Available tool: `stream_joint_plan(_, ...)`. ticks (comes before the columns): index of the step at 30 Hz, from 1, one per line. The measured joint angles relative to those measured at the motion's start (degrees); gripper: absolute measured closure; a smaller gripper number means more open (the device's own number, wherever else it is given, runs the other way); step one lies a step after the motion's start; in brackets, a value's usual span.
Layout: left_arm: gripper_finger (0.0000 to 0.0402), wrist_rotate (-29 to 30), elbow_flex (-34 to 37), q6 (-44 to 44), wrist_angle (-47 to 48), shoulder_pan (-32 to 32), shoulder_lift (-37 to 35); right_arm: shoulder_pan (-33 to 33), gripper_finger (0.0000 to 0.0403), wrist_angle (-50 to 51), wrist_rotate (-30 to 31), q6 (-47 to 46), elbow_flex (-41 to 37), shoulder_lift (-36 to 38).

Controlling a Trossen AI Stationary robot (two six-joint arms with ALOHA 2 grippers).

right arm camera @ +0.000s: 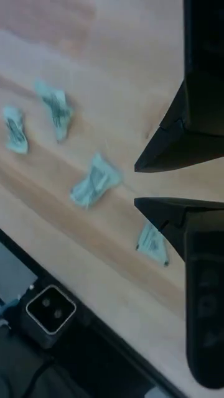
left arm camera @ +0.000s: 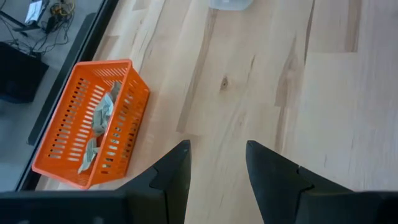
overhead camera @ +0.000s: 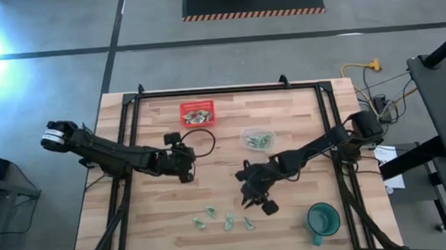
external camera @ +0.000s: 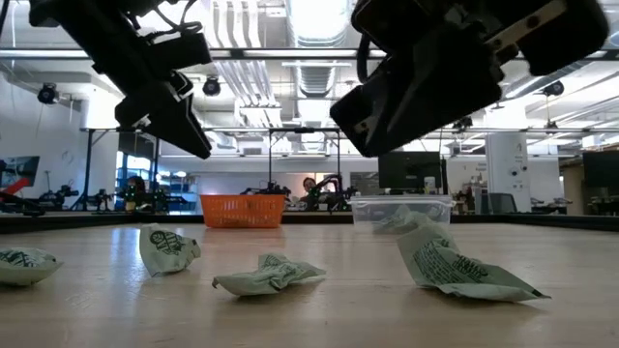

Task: Pick and place items into bin
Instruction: Put the green stevia packet into the transparent bin

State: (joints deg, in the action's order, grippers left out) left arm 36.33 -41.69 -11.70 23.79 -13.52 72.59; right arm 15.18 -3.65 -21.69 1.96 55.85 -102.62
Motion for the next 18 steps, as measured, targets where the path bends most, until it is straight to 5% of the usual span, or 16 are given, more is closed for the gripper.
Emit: stream_joint_plan(18,0.0264,-0.1,-0.1,0.0,-1.8,0.0,0.0,4.1,0.027,-0.6,0.9,-16.7,0.1,-5.8)
